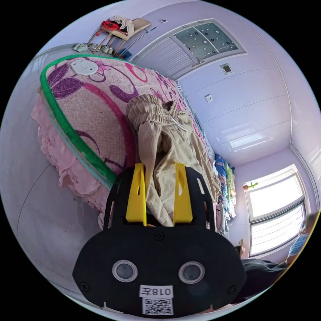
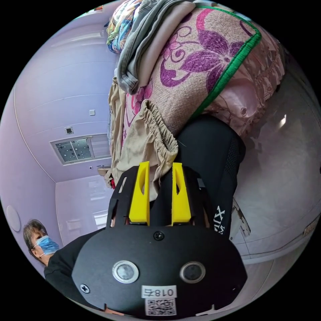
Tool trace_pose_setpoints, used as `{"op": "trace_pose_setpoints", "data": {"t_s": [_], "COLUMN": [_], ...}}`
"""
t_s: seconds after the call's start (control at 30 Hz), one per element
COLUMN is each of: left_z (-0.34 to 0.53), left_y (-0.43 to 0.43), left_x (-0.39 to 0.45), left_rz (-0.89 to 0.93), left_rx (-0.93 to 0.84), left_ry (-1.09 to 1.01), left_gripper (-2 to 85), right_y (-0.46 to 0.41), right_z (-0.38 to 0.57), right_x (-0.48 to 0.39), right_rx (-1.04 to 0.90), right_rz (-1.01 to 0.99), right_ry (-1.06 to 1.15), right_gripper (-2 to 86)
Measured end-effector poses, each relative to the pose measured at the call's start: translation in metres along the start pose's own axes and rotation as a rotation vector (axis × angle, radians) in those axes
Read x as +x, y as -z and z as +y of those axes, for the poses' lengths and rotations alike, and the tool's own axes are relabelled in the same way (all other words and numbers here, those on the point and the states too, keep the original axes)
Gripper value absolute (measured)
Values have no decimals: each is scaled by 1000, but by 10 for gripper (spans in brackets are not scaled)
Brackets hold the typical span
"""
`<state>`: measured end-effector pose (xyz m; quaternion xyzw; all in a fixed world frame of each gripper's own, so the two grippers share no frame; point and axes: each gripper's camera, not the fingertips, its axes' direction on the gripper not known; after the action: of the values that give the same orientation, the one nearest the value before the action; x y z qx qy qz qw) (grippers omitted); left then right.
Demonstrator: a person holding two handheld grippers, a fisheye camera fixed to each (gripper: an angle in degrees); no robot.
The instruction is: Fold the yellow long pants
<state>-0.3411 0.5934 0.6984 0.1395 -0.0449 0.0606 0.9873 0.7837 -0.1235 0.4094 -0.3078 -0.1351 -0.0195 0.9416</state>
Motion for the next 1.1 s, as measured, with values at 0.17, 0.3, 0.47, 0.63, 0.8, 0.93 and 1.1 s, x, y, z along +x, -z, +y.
{"op": "trace_pose_setpoints", "data": {"t_s": [0.17, 0.3, 0.47, 0.63, 0.8, 0.93, 1.1], "left_z": [2, 1, 4, 15, 43, 51, 32], "left_y": [-14, -24, -20, 3, 16, 27, 28], "left_x": [2, 2, 7, 19, -6, -14, -8], "left_rz": [-12, -16, -31, -40, 73, 221, 282], "left_rx": [-12, -26, -30, -3, 11, 64, 56], "left_ry": [-13, -16, -24, -119, -87, -91, -109], "left_gripper": [120, 86, -4, -9, -9, -9, -9], "right_y": [-8, -8, 24, 66, 93, 111, 124], "right_z": [-4, -6, 10, 27, 35, 40, 32], "right_x": [-11, -19, -49, -80, -71, -79, -119], "right_rx": [-13, -53, 3, 112, 177, 214, 241], "right_rz": [123, 178, 65, -92, -121, -233, -267], "right_ry": [25, 43, 168, 286, 224, 216, 263], "right_gripper": [54, 30, 13, 9, 8, 8, 9]}}
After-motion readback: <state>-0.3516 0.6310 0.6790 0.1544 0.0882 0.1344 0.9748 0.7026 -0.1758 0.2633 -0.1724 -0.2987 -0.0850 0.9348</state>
